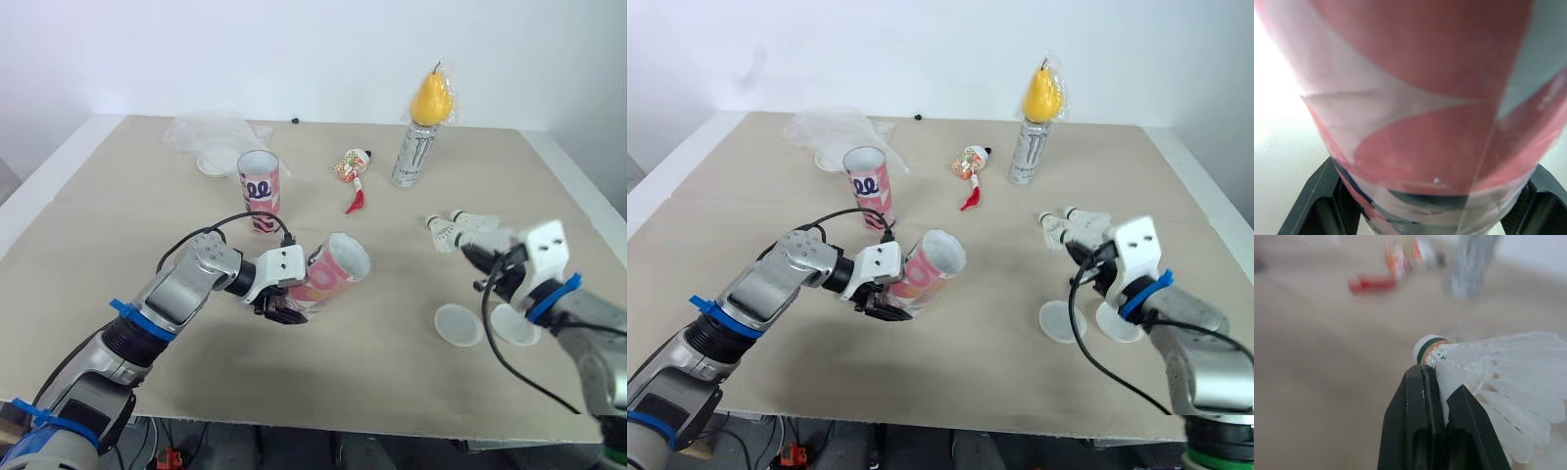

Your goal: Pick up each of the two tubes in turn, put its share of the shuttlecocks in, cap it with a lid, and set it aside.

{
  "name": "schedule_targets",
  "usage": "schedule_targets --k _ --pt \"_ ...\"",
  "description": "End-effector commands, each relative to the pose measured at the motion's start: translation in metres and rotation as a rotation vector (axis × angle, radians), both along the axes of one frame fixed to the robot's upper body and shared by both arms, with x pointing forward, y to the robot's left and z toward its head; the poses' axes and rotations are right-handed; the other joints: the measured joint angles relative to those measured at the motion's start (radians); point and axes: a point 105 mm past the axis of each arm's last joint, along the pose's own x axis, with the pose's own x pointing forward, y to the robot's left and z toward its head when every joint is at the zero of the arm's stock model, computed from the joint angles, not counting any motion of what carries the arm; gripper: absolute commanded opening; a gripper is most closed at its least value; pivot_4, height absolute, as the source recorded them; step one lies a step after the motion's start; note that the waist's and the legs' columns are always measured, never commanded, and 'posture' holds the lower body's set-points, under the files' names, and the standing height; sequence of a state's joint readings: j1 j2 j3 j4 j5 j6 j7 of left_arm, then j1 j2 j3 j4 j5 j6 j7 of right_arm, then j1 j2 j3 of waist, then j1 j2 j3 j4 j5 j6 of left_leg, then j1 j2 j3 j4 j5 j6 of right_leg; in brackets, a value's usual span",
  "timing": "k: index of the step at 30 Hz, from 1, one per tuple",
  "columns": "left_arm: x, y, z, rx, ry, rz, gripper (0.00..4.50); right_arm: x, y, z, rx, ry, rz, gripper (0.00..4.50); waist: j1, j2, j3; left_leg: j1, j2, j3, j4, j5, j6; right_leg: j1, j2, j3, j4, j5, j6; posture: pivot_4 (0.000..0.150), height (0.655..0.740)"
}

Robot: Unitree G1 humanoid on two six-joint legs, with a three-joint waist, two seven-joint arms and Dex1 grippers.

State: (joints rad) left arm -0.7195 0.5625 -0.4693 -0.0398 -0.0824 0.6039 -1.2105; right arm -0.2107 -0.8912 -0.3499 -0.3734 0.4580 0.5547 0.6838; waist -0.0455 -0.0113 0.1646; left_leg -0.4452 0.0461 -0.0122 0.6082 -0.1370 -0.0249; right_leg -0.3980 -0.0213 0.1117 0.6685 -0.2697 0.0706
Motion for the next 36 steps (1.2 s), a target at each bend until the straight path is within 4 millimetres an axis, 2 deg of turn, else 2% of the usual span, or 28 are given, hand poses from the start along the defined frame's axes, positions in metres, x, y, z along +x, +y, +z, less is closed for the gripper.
schedule_targets --k 1,3,5,9,16,27,30,34,35,36 --pt "0.003 -0.002 -0.001 0.002 0.004 -0.009 3.04 -0.020 0.036 0.050 -0.163 -0.153 0.233 0.13 0.000 0.000 0.000 0.000 0.000 0.000 0.000 0.000 0.000 0.000 0.000 0.000 0.000 0.000 0.000 0.150 0.7400" --pt "0.005 -0.005 0.000 -0.005 0.006 -0.018 3.04 -0.030 0.058 0.058 -0.285 -0.182 0.384 0.13 0.000 0.000 0.000 0.001 0.000 0.000 0.000 0.000 0.000 0.000 0.000 0.000 0.000 0.000 0.000 0.150 0.7400" --pt "0.005 -0.009 0.002 -0.014 0.006 -0.029 3.04 -0.040 0.078 0.054 -0.441 -0.194 0.532 0.13 0.004 -0.004 0.000 0.001 0.000 0.000 0.000 0.000 0.000 0.001 0.000 0.000 -0.001 0.000 0.000 0.150 0.7400" --pt "0.005 -0.014 0.005 -0.023 0.000 -0.049 3.04 -0.044 0.100 0.046 -0.573 -0.214 0.718 0.13 0.002 -0.004 0.001 -0.003 -0.001 0.002 0.000 0.000 0.000 0.000 -0.003 0.000 -0.003 -0.001 0.001 0.150 0.7400" --pt "0.003 -0.014 0.005 -0.021 -0.011 -0.052 3.04 -0.042 0.112 0.036 -0.636 -0.223 0.851 0.13 0.002 -0.004 0.001 -0.003 0.000 0.001 0.000 0.000 0.000 -0.002 -0.002 -0.001 -0.003 -0.001 0.000 0.150 0.7400" --pt "0.001 -0.016 0.006 -0.032 -0.020 -0.041 3.04 -0.034 0.120 0.029 -0.702 -0.215 0.924 0.13 0.001 -0.004 0.002 -0.003 0.000 0.001 0.000 0.000 0.000 -0.002 -0.002 -0.001 -0.002 0.000 0.001 0.150 0.7400" --pt "0.001 -0.015 0.005 -0.029 -0.021 -0.040 3.04 -0.036 0.122 0.030 -0.692 -0.204 0.941 1.00 0.002 -0.004 0.002 -0.003 0.000 0.001 0.000 0.000 0.000 -0.002 -0.001 -0.001 -0.002 0.000 0.002 0.150 0.7400" --pt "0.001 -0.013 0.005 -0.025 -0.021 -0.034 3.04 -0.039 0.123 0.041 -0.623 -0.204 0.944 3.00 0.002 -0.004 0.002 -0.003 0.000 0.001 0.000 0.000 0.000 -0.002 -0.002 -0.001 -0.002 0.000 0.002 0.150 0.7400" --pt "0.001 -0.012 0.005 -0.023 -0.021 -0.032 3.04 -0.039 0.122 0.046 -0.583 -0.200 0.937 3.27 0.001 -0.004 0.002 -0.003 0.000 0.001 0.000 0.000 0.000 -0.002 -0.002 -0.001 -0.002 0.000 0.002 0.150 0.7400" --pt "0.002 -0.010 0.004 -0.020 -0.021 -0.029 3.04 -0.039 0.121 0.051 -0.554 -0.198 0.932 3.86 0.001 -0.004 0.002 -0.003 0.000 0.001 0.000 0.000 0.000 -0.002 -0.002 -0.001 -0.002 0.001 0.002 0.150 0.7400"
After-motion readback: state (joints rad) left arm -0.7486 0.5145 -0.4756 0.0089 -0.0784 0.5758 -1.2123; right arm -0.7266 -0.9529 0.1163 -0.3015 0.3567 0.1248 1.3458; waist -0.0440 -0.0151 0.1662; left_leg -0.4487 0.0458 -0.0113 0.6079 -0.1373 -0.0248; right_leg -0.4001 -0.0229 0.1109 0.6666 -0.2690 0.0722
